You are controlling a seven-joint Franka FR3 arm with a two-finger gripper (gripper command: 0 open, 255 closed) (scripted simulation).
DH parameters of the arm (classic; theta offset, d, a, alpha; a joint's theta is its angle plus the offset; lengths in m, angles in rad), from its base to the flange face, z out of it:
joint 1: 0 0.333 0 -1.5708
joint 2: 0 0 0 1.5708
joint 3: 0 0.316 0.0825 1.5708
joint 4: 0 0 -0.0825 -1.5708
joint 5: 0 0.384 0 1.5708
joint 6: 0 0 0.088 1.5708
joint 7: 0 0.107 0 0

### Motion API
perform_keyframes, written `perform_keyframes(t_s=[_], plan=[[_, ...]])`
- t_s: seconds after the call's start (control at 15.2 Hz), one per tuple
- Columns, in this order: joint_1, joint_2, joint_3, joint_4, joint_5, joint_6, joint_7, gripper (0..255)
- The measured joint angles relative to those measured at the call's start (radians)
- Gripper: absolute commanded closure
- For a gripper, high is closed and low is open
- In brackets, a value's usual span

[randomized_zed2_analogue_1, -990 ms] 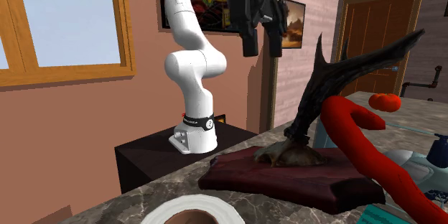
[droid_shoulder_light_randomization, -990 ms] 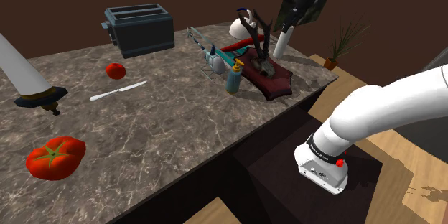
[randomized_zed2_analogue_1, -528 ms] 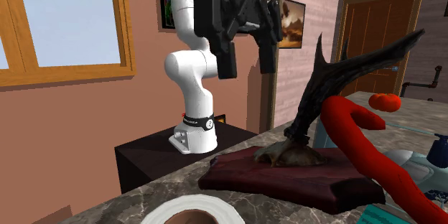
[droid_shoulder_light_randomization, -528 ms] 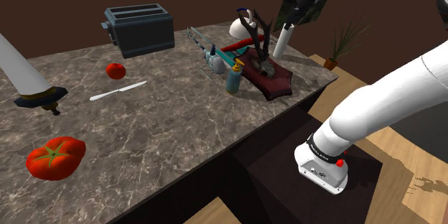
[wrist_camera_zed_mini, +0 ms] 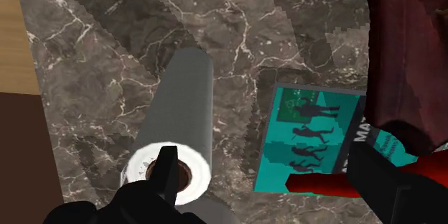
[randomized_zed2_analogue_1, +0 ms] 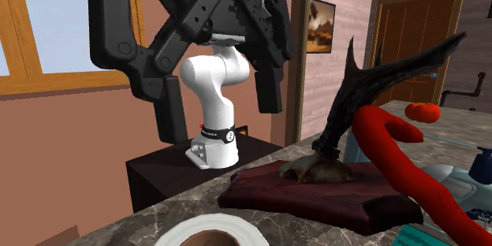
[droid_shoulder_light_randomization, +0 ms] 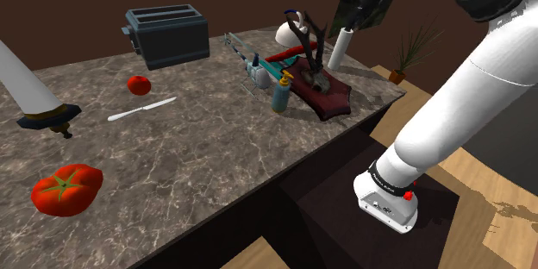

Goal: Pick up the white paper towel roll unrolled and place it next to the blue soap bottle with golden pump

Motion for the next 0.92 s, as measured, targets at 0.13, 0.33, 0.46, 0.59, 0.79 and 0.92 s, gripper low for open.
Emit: perform_keyframes(t_s=[0.13,0.33,0.46,0.59,0.79,0.92], plan=[[-0.028,0.082,-0.021,0.064,0.069,-0.002,-0.058,0],[-0.066,0.179,-0.029,0.146,0.146,-0.014,-0.107,0],[-0.077,0.208,-0.027,0.153,0.169,0.001,-0.125,0],[-0.081,0.223,-0.024,0.145,0.182,0.02,-0.134,0],[-0.082,0.241,-0.018,0.13,0.197,0.05,-0.141,0],[-0.083,0.246,-0.017,0.126,0.201,0.057,-0.145,0]])
